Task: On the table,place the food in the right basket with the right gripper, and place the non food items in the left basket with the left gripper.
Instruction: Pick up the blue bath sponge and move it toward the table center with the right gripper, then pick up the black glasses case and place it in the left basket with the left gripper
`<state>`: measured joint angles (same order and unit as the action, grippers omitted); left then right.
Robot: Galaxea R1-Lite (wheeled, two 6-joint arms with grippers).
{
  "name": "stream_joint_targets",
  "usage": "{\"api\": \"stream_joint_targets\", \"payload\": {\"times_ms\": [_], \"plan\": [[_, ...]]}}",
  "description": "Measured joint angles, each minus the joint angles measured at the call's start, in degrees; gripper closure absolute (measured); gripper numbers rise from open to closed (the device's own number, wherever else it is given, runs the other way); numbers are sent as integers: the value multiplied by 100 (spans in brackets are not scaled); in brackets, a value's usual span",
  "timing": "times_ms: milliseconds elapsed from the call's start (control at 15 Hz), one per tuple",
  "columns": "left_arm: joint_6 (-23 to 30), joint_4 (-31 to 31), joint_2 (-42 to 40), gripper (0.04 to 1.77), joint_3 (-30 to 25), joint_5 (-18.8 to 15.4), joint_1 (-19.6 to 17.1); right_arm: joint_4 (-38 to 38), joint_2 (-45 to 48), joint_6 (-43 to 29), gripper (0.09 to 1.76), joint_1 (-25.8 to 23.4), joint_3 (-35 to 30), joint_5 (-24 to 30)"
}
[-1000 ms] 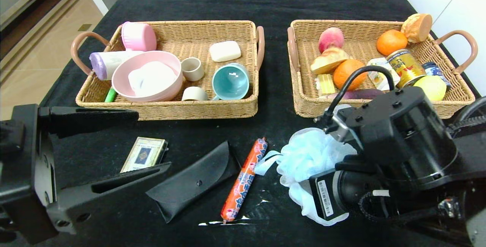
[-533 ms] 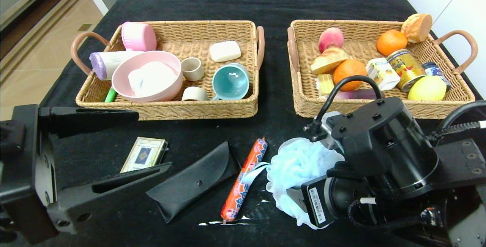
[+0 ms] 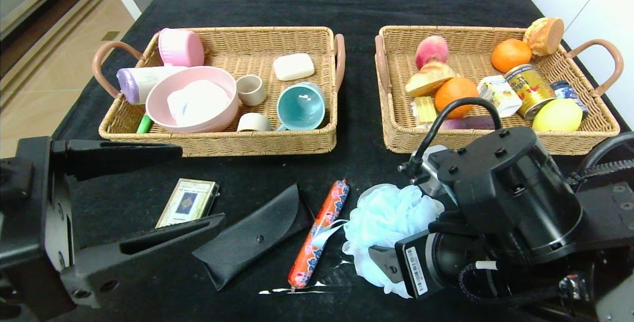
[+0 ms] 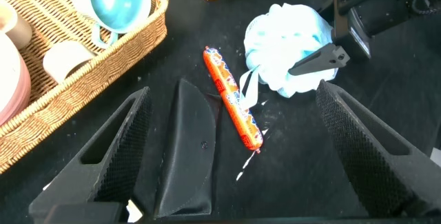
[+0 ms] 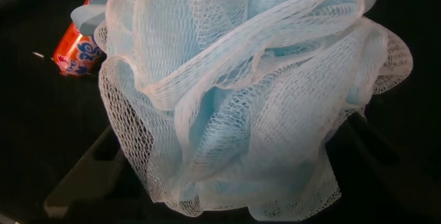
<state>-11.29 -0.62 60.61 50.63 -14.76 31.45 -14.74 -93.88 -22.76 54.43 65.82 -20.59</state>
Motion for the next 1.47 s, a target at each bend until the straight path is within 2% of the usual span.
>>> {"api": "stream_joint_targets", "payload": {"times_ms": [200,467,600,800,1000,1267,1467], "plan": [[0,0,0,9,-9,-1,0,-17,110,144,24,61,-27,6],[0,2,2,9,-13,2,0,-74,439,735,20,72,-24,28],[-1,0,11,9,-18,2,0,-234,706,1179,19,67,-52,246],[-45,0,22,9,-38,-1,2,-447,1230,1648,17,59,-102,855],[-48,2,24,9,-44,0,10,-422,1643,1874,16,-71,-105,951],[-69,0,16,9,-46,11,10,-354,1976,2255,15,-647,-63,1470],[-76,0,-4,9,-39,22,10,-216,2148,2645,15,-1524,-44,2354]]}}
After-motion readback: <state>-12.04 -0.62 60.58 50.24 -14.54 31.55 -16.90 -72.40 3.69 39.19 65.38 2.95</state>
